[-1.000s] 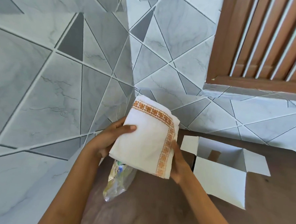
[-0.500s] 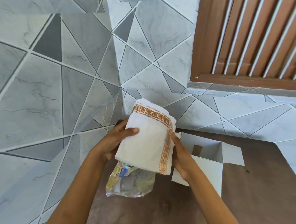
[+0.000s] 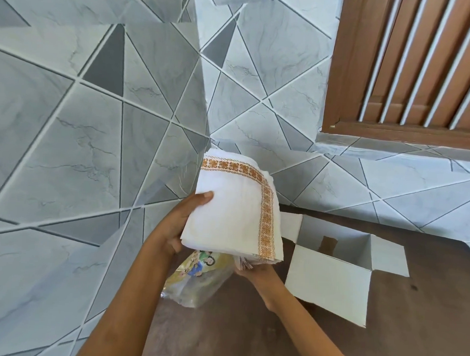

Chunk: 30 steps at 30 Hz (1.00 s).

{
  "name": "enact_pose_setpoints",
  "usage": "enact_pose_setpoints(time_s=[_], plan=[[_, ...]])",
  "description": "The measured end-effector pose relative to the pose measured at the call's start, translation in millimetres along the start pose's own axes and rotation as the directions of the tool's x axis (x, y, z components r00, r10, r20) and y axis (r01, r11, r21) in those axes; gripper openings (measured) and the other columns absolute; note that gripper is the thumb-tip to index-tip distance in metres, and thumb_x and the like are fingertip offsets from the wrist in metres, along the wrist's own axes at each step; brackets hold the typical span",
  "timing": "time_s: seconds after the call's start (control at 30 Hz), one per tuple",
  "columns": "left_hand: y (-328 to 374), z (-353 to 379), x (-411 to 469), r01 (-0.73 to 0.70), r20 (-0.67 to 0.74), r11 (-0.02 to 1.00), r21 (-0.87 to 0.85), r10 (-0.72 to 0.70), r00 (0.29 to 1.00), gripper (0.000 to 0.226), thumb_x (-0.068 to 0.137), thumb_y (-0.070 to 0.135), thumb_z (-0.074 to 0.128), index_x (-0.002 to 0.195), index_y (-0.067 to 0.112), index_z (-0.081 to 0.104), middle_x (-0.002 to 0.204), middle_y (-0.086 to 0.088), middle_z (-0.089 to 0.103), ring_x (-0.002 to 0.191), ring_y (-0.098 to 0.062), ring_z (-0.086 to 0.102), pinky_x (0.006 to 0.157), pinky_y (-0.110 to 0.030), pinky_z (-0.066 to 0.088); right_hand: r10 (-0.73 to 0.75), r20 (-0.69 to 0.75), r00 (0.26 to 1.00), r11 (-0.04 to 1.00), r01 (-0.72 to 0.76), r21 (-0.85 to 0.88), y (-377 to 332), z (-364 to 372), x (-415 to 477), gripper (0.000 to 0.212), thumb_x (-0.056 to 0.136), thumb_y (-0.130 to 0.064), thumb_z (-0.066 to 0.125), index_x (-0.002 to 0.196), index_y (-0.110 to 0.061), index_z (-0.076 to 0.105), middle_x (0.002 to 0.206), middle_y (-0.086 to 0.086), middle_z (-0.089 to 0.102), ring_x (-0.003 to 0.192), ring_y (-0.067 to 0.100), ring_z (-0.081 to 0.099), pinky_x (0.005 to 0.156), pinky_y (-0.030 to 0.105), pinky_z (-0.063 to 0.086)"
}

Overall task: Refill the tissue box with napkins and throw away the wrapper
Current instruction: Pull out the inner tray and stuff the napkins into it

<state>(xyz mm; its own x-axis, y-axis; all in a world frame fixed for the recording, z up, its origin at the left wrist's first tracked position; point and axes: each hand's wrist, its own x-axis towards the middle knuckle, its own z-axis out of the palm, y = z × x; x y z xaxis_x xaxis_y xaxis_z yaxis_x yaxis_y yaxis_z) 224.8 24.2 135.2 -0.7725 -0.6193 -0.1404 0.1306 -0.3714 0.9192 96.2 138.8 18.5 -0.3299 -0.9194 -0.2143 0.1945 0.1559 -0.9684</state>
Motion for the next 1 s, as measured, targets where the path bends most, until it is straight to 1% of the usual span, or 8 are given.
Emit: enact_pose_setpoints(time_s=[0.17, 0.33, 0.5, 0.6, 0.8, 0.87, 0.93, 1.0], plan=[[10, -12, -7, -0.036, -0.007, 0.998, 0.053, 0.036, 0.999, 0.032, 0.077, 0.031, 0.056, 0.107, 0.021, 0.061, 0.088, -0.001, 0.076, 0.077, -0.017, 0.073, 0.060, -0.029, 0.058, -0.059, -0.081, 0.995, 0.996, 0.053, -0.069, 5, 20, 6, 0.026, 0.089, -0.012, 0.057, 0.095, -0.036, 0.051, 0.099, -0.023, 0.054, 0.091, -0.002, 0.053, 0.085, 0.017, 0.043], [18, -20, -15, -0.053, -0.003, 0.996, 0.065, 0.054, 0.999, 0.031, 0.074, 0.031, 0.059, 0.104, 0.022, 0.061, 0.086, 0.001, 0.077, 0.075, -0.015, 0.073, 0.058, -0.026, 0.057, 0.001, -0.217, 0.976, 0.971, -0.052, -0.233, 11, 28, 11, 0.024, 0.092, -0.007, 0.043, 0.109, -0.016, 0.057, 0.114, 0.009, 0.062, 0.104, 0.024, 0.058, 0.087, 0.036, 0.049], [17, -24, -8, -0.048, 0.036, 0.999, 0.002, 0.048, 0.998, 0.068, 0.029, 0.044, 0.091, 0.091, 0.023, 0.072, 0.090, -0.004, 0.076, 0.078, -0.020, 0.073, 0.060, -0.031, 0.058, 0.132, -0.137, 0.982, 0.968, -0.098, 0.231, -29, 20, 7, 0.022, 0.098, -0.014, 0.038, 0.088, -0.023, 0.055, 0.092, 0.003, 0.062, 0.095, 0.025, 0.060, 0.086, 0.039, 0.050], [15, -14, 0, -0.028, 0.059, 0.996, -0.091, 0.033, 0.998, 0.065, 0.023, 0.042, 0.092, 0.083, 0.021, 0.075, 0.085, -0.005, 0.076, 0.074, -0.020, 0.073, 0.059, -0.031, 0.059, 0.240, -0.044, 0.970, 0.787, -0.168, 0.594, -46, 6, 14, 0.029, 0.098, -0.022, 0.037, 0.084, -0.008, 0.059, 0.088, 0.014, 0.063, 0.082, 0.032, 0.060, 0.070, 0.044, 0.057], [20, 12, 20, 0.015, 0.190, 0.996, -0.089, 0.002, 0.982, 0.063, 0.025, 0.038, 0.094, 0.082, 0.018, 0.077, 0.085, -0.006, 0.076, 0.074, -0.021, 0.073, 0.061, -0.032, 0.059, 0.119, -0.148, 0.982, 0.742, 0.011, 0.670, -78, -24, -1, 0.027, 0.060, -0.025, 0.068, 0.039, -0.009, 0.068, 0.040, 0.006, 0.064, 0.035, 0.017, 0.063, 0.033, 0.028, 0.051], [20, 18, 27, 0.013, 0.210, 0.998, -0.057, -0.001, 0.978, 0.063, 0.029, 0.039, 0.093, 0.087, 0.018, 0.077, 0.090, -0.006, 0.076, 0.078, -0.021, 0.073, 0.065, -0.033, 0.060, 0.013, -0.091, 0.996, 0.709, 0.055, 0.703, -87, -45, -4, 0.045, 0.078, -0.054, 0.054, 0.066, -0.017, 0.076, 0.063, 0.005, 0.074, 0.057, 0.019, 0.071, 0.049, 0.031, 0.058], [18, 22, 34, -0.001, 0.184, 1.000, 0.009, -0.001, 0.983, 0.062, 0.044, 0.035, 0.088, 0.102, 0.017, 0.072, 0.095, -0.006, 0.075, 0.082, -0.021, 0.072, 0.066, -0.033, 0.060, -0.049, -0.061, 0.997, 0.722, 0.077, 0.688, -97, -64, -9, 0.066, 0.061, -0.071, 0.061, 0.099, -0.018, 0.068, 0.088, 0.006, 0.075, 0.080, 0.026, 0.072, 0.065, 0.039, 0.059], [15, 28, 43, -0.046, 0.145, 0.995, 0.094, 0.032, 0.989, 0.056, 0.068, 0.031, 0.071, 0.121, 0.015, 0.059, 0.104, -0.007, 0.073, 0.090, -0.022, 0.070, 0.070, -0.033, 0.059, -0.115, -0.077, 0.990, 0.820, 0.139, 0.556, -101, -84, -16, 0.076, 0.044, -0.074, 0.070, 0.099, -0.021, 0.068, 0.097, 0.006, 0.072, 0.091, 0.028, 0.070, 0.075, 0.045, 0.056]])
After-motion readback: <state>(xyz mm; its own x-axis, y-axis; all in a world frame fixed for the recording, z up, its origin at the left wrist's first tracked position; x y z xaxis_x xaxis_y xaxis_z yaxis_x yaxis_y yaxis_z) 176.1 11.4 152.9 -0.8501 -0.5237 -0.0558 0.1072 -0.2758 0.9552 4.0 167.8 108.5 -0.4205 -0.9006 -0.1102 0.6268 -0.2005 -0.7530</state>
